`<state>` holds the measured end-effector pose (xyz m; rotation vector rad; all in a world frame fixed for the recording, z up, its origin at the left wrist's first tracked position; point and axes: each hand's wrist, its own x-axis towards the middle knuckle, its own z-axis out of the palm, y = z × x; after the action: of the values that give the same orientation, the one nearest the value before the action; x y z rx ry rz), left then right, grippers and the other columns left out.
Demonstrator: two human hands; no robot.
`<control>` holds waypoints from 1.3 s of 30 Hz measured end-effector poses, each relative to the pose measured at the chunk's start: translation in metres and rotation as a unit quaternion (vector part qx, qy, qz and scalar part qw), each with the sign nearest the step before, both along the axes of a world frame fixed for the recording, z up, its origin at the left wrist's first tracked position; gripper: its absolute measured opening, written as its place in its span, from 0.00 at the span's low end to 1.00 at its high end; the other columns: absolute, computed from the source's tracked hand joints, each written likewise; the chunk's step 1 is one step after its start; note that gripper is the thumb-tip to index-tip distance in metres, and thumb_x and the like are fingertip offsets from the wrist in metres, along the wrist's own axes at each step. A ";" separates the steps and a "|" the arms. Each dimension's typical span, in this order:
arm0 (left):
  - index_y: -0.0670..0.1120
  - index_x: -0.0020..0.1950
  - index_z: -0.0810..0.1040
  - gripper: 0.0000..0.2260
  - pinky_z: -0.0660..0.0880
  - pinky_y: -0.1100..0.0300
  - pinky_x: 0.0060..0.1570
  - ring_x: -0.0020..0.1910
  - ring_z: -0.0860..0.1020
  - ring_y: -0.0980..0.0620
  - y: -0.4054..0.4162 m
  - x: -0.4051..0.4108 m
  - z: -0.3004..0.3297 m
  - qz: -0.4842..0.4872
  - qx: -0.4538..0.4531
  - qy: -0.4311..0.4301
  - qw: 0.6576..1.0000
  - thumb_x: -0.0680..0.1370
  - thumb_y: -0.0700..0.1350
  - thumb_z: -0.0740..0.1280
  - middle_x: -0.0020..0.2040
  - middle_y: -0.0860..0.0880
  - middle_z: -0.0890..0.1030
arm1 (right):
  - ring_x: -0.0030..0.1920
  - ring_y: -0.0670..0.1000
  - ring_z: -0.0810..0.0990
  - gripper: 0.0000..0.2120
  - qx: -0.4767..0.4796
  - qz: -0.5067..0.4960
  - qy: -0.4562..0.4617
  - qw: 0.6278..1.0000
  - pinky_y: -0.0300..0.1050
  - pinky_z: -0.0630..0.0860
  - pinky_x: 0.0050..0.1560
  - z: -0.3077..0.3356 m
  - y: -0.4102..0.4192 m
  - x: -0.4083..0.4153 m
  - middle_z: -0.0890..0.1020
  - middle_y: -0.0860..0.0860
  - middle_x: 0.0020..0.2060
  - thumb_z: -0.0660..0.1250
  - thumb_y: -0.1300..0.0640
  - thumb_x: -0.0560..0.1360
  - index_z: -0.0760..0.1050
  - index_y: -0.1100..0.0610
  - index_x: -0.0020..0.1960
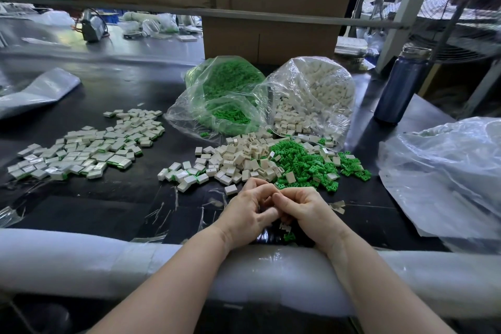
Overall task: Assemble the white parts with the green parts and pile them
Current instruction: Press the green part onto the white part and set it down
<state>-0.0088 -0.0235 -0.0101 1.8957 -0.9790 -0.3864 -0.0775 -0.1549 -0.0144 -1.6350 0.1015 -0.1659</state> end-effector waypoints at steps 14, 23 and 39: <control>0.60 0.41 0.73 0.05 0.73 0.51 0.56 0.51 0.74 0.49 0.000 0.001 0.001 0.001 0.019 0.007 1.000 0.68 0.50 0.63 0.52 0.51 0.69 | 0.38 0.54 0.77 0.09 -0.005 -0.005 -0.008 1.000 0.45 0.74 0.41 -0.003 -0.001 0.001 0.81 0.60 0.37 0.63 0.61 0.76 0.81 0.62 0.43; 0.66 0.38 0.71 0.07 0.73 0.49 0.56 0.51 0.75 0.48 -0.001 0.002 -0.003 0.003 0.022 0.006 1.000 0.66 0.51 0.63 0.51 0.55 0.69 | 0.30 0.45 0.76 0.10 -0.002 -0.009 -0.005 1.000 0.34 0.72 0.32 -0.004 -0.003 0.002 0.79 0.57 0.31 0.63 0.64 0.76 0.80 0.68 0.41; 0.62 0.38 0.73 0.06 0.72 0.49 0.56 0.51 0.74 0.49 -0.001 0.001 -0.002 0.000 0.013 0.014 1.000 0.67 0.50 0.63 0.50 0.57 0.69 | 0.33 0.46 0.78 0.10 0.002 0.005 -0.007 1.000 0.35 0.74 0.35 -0.003 -0.003 0.001 0.82 0.53 0.32 0.63 0.64 0.77 0.81 0.63 0.42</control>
<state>-0.0076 -0.0244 -0.0123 1.9084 -0.9597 -0.4262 -0.0765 -0.1580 -0.0171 -1.6300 0.0830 -0.1701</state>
